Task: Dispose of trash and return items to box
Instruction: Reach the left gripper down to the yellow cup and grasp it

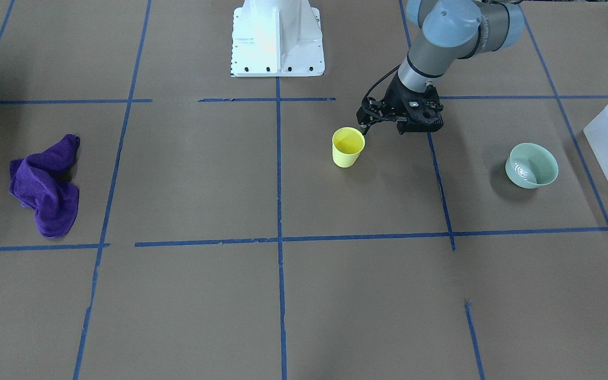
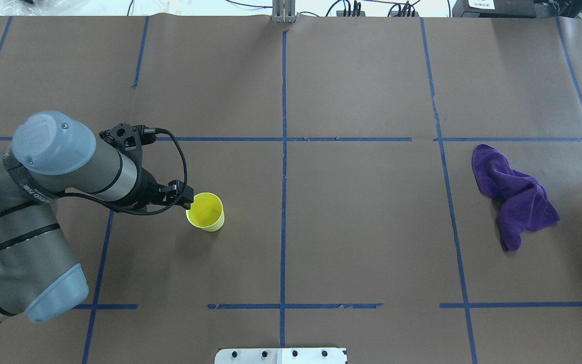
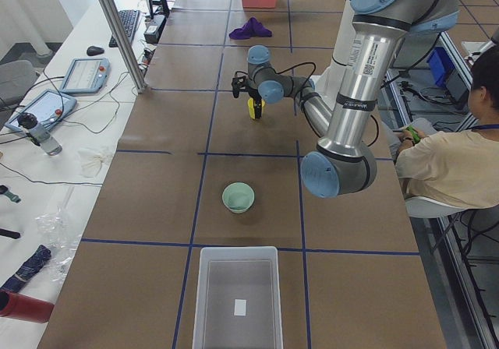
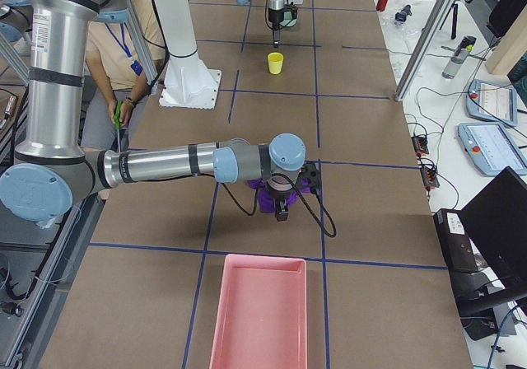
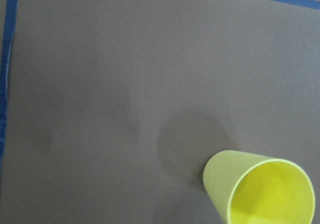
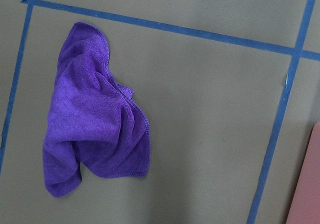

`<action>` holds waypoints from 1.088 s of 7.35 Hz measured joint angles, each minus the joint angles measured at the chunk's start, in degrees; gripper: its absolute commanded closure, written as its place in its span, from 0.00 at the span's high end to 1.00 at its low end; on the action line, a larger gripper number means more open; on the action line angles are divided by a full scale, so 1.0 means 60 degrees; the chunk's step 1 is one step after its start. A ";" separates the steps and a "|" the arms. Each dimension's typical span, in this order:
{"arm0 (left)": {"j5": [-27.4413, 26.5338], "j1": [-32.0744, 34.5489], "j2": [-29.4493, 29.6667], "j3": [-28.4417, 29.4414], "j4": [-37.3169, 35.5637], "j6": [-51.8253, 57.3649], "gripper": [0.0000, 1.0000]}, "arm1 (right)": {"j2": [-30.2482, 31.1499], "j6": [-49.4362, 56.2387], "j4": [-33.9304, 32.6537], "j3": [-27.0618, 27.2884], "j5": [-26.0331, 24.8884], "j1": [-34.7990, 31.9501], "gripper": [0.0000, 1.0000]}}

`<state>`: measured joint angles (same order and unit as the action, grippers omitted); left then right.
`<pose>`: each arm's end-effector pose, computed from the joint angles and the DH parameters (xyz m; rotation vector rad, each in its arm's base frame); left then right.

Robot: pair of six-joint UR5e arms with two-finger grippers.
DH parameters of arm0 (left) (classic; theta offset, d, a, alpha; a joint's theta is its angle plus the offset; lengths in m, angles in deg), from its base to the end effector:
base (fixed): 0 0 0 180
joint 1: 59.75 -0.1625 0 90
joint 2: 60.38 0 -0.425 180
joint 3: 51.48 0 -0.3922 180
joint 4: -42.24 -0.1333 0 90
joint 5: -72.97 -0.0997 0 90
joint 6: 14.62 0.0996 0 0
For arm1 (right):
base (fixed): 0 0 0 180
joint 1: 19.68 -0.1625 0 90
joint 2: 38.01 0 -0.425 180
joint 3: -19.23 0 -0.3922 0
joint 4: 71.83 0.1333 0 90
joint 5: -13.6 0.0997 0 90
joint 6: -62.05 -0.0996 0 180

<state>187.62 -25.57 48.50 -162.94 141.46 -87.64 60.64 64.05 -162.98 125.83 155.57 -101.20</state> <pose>0.4200 -0.3962 0.2936 0.0041 0.9407 -0.0917 -0.0093 -0.4342 0.5775 0.0592 -0.9127 -0.2238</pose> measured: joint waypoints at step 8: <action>-0.0312 -0.0567 0.0658 0.1236 0.0251 0.0064 0.11 | -0.0020 0.0033 0.0002 -0.0246 -0.0056 0.0021 1.00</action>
<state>185.75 -28.98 52.45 -155.52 142.97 -87.26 60.51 64.25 -162.97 124.35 155.24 -101.07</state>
